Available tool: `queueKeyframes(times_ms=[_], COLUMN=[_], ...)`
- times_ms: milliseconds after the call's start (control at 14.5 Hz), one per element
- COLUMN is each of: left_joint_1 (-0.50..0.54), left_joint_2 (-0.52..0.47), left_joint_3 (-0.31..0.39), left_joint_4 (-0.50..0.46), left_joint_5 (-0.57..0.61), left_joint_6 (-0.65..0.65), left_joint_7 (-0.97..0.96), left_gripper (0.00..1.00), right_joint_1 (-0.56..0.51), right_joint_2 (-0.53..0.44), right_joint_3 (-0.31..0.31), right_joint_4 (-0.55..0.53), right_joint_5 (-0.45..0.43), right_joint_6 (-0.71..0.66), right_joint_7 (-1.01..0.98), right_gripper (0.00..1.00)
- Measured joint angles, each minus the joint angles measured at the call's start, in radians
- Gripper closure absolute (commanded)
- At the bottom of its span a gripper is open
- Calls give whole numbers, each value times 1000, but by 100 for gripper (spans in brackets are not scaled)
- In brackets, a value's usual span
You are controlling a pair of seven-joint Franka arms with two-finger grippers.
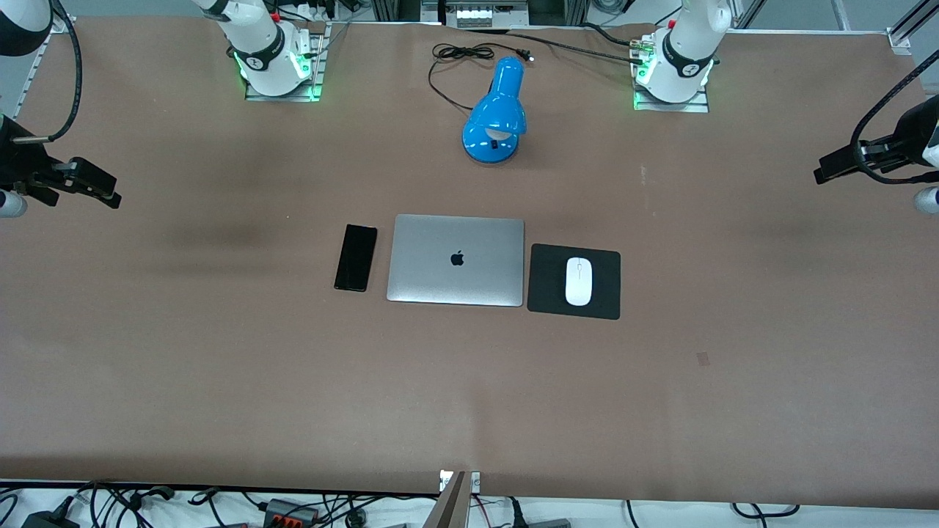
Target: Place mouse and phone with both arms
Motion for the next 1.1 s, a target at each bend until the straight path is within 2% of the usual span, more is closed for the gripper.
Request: queueKeyframes(times_ms=[1100], left_joint_1=[4], left_joint_2=[0], left_joint_3=[0], left_joint_4=[0], left_joint_5=[0], left_joint_6=[-1], left_joint_7=[0], left_gripper=[0], right_joint_1=[0], right_joint_2=[-36], right_joint_3=[3], right_joint_4=[0], right_joint_5=[1], right_joint_6=[-33], right_joint_7=[0], right_gripper=[0])
